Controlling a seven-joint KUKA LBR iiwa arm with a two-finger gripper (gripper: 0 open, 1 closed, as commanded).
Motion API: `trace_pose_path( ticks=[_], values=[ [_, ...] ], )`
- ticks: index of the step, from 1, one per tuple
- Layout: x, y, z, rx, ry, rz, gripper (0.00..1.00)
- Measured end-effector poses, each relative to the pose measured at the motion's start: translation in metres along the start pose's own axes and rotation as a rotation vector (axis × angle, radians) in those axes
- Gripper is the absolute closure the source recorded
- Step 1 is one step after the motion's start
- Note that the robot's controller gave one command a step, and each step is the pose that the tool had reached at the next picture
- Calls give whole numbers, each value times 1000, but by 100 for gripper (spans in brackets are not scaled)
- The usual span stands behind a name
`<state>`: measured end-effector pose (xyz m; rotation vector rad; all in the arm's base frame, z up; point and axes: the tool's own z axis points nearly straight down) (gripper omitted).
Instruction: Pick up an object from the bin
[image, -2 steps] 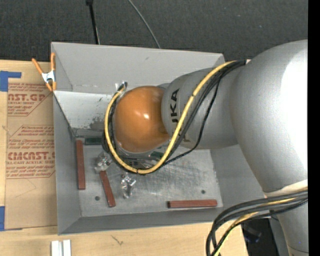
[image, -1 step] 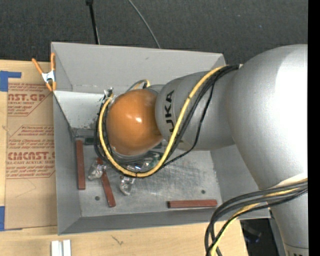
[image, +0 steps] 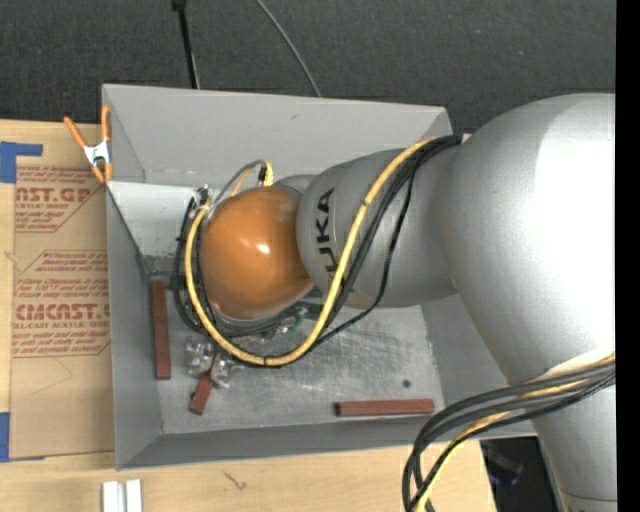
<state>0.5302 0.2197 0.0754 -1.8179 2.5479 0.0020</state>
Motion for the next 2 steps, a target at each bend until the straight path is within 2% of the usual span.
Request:
trace_pose_path(
  ticks=[2],
  values=[
    [1,1,-5,-5,5,0,100]
  ],
)
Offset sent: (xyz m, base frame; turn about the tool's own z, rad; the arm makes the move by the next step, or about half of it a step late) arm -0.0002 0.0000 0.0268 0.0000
